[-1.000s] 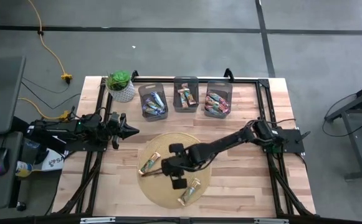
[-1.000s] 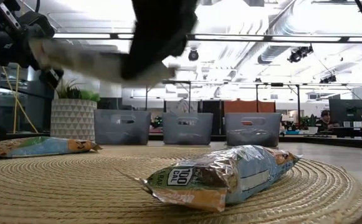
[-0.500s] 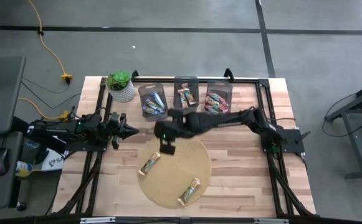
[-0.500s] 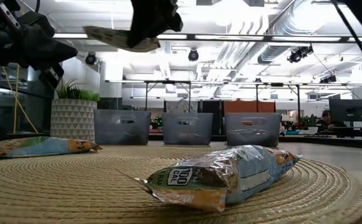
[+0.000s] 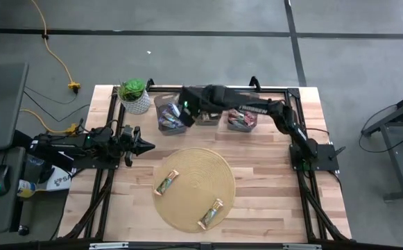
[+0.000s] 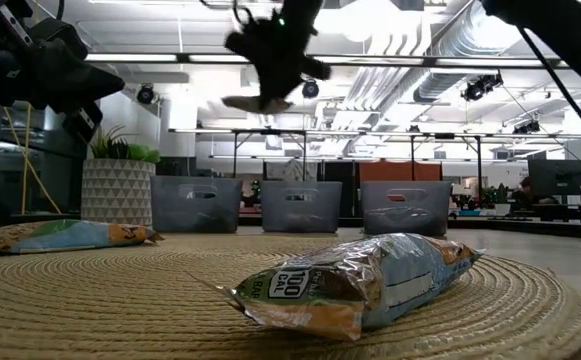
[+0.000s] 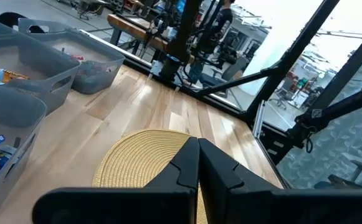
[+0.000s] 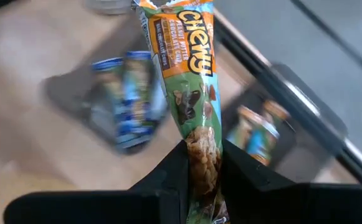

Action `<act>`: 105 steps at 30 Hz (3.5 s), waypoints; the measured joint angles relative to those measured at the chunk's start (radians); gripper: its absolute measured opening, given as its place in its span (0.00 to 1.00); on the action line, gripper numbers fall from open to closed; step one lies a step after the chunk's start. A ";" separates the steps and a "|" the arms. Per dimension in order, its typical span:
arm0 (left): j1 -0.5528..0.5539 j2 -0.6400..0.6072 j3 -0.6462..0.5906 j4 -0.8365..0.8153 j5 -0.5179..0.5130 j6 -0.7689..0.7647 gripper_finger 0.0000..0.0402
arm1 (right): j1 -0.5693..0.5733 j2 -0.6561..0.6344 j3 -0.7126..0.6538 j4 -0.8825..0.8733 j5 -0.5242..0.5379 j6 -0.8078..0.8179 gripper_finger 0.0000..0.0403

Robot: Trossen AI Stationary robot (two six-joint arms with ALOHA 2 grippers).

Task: Pick and place Granola Bars by type
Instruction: Put the yellow granola bar into the center black bin

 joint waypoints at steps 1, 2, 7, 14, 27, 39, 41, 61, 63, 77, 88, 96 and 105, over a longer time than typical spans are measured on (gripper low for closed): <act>0.000 0.000 0.000 0.000 0.000 0.000 0.00 | -0.022 0.000 0.000 -0.016 0.000 0.036 0.15; 0.000 0.000 0.000 0.000 0.000 0.000 0.00 | -0.043 0.000 -0.001 -0.037 -0.001 0.073 0.15; 0.000 0.000 0.000 0.000 0.000 0.000 0.00 | -0.148 0.000 -0.002 -0.171 -0.015 0.191 0.15; 0.000 0.000 0.000 0.000 0.000 0.000 0.00 | -0.252 0.005 -0.002 -0.149 -0.054 0.153 0.15; 0.000 0.000 0.000 0.000 0.001 0.000 0.00 | -0.295 0.197 -0.003 -0.114 -0.290 0.075 0.15; 0.000 0.000 0.000 0.000 0.001 0.000 0.00 | -0.300 0.227 -0.002 -0.164 -0.331 -0.018 0.17; 0.000 0.000 0.000 0.000 0.001 0.000 0.00 | -0.300 0.225 -0.002 -0.168 -0.332 -0.043 0.21; 0.000 0.000 0.000 0.000 0.001 0.000 0.00 | -0.301 0.055 0.000 -0.192 -0.674 -0.640 0.41; 0.000 0.000 0.000 0.000 0.001 0.000 0.00 | -0.302 0.024 0.000 -0.190 -0.710 -0.698 0.41; 0.000 0.000 0.000 0.000 0.001 0.000 0.00 | -0.299 -0.092 0.000 -0.238 -0.796 -0.912 0.41; 0.000 0.000 0.000 0.000 0.000 0.000 0.00 | -0.155 -0.092 -0.002 -0.182 -0.783 -1.017 0.41; 0.000 0.000 0.000 0.000 0.000 0.000 0.00 | -0.021 -0.092 -0.002 -0.102 -0.560 -1.040 0.41; 0.000 0.000 0.000 0.000 0.000 0.000 0.00 | 0.103 -0.092 -0.002 0.045 -0.412 -0.883 0.41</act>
